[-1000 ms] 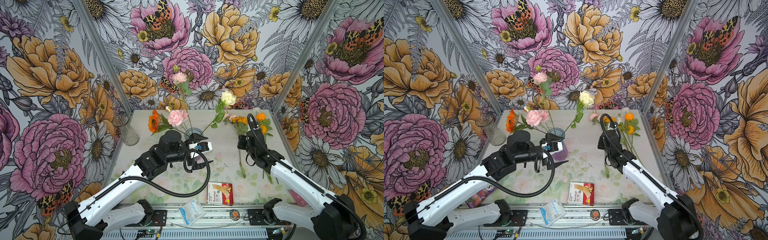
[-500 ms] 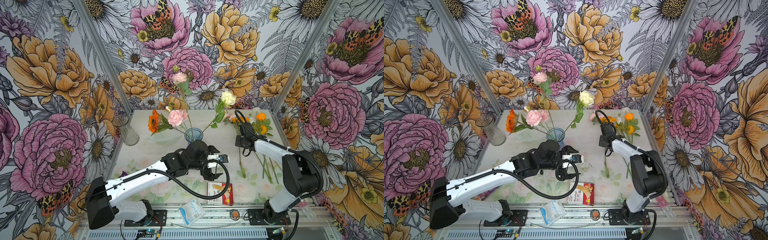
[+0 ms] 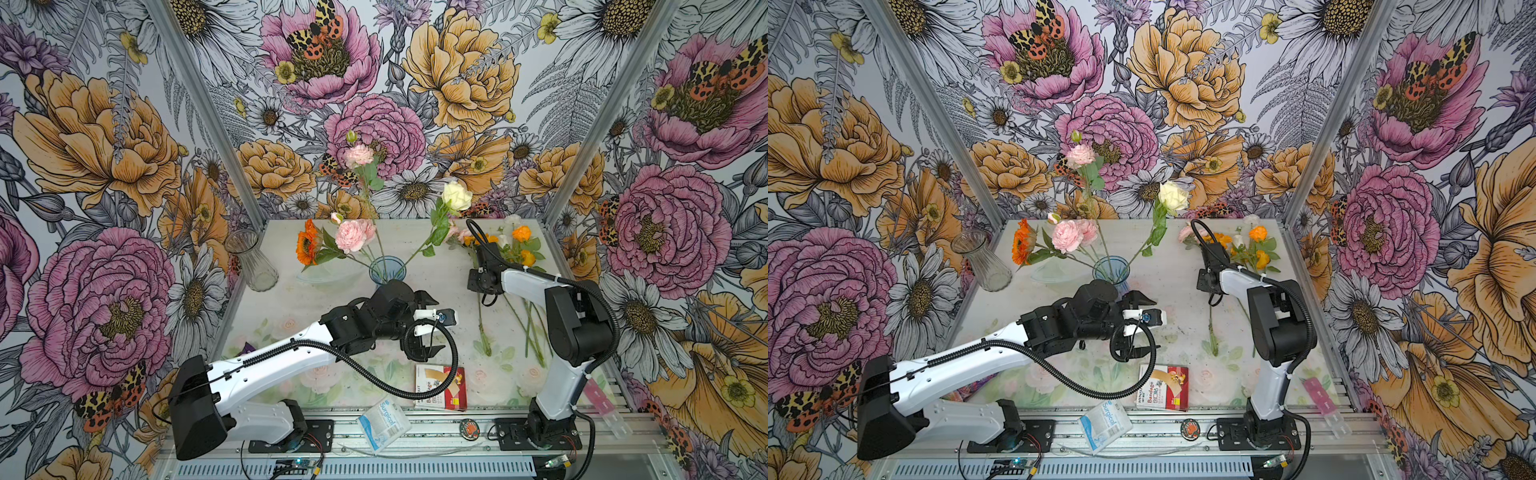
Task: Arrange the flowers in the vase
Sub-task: 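Lift the grasped yellow poppy stems upright with the right gripper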
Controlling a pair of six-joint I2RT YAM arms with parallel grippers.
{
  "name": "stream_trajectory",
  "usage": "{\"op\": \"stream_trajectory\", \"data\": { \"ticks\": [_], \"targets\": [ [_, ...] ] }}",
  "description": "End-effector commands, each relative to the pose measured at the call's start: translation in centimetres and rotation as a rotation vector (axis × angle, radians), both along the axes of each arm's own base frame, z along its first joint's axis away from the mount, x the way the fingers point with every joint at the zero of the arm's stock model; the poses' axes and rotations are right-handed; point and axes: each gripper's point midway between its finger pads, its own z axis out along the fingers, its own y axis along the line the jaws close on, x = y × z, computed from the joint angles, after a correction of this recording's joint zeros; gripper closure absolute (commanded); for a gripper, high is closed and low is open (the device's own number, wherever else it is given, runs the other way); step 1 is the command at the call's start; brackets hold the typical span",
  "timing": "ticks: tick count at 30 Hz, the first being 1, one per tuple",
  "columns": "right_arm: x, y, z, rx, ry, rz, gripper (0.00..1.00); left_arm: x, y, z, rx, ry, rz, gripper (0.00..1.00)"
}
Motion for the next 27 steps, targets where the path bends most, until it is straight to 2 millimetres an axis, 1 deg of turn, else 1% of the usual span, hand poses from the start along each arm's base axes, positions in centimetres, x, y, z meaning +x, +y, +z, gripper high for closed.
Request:
{"op": "stream_trajectory", "data": {
  "ticks": [1, 3, 4, 6, 8, 9, 11, 14, 19, 21, 23, 27],
  "targets": [
    [0.1, 0.3, -0.5, 0.022, 0.017, -0.006, 0.75, 0.2, 0.1, 1.8, -0.026, -0.038, 0.004, 0.01],
    [-0.1, 0.2, -1.0, 0.019, 0.030, -0.005, 0.76, 0.3, 0.2, 1.7, -0.020, -0.039, 0.010, 0.01],
    [-0.2, 0.3, -1.2, 0.021, 0.035, -0.001, 0.81, 0.3, 0.1, 1.5, -0.016, -0.038, 0.009, 0.01],
    [-0.3, 0.5, -1.4, 0.027, 0.043, 0.009, 1.00, 0.3, 0.2, 1.5, -0.014, -0.038, 0.010, 0.01],
    [-0.3, 0.7, -1.2, 0.035, 0.037, 0.019, 1.00, 0.4, 0.2, 1.6, -0.015, -0.039, 0.012, 0.01],
    [-0.2, 0.9, -0.7, 0.040, 0.028, 0.029, 1.00, 0.4, 0.2, 1.7, -0.015, -0.041, 0.012, 0.01],
    [-0.1, 1.1, 0.7, 0.041, -0.006, 0.048, 1.00, 0.5, 0.3, 1.8, -0.017, -0.046, 0.015, 0.01],
    [-0.2, 1.3, 4.3, 0.037, -0.089, 0.060, 1.00, 0.4, 0.4, 2.0, -0.020, -0.049, 0.016, 0.01],
    [-0.6, 1.3, 13.1, 0.085, -0.295, 0.062, 1.00, 0.5, 0.6, 2.1, -0.018, -0.058, 0.024, 0.01],
    [-1.2, 1.3, 17.1, 0.111, -0.389, 0.066, 1.00, 0.6, 0.7, 2.2, -0.018, -0.066, 0.028, 0.01],
    [-2.0, 1.0, 20.6, 0.123, -0.474, 0.062, 1.00, 0.7, 0.8, 2.3, -0.018, -0.071, 0.032, 0.01],
    [-4.3, 0.3, 27.1, 0.138, -0.641, 0.059, 1.00, 0.8, 0.9, 2.4, -0.016, -0.079, 0.037, 0.01]
  ]
}}
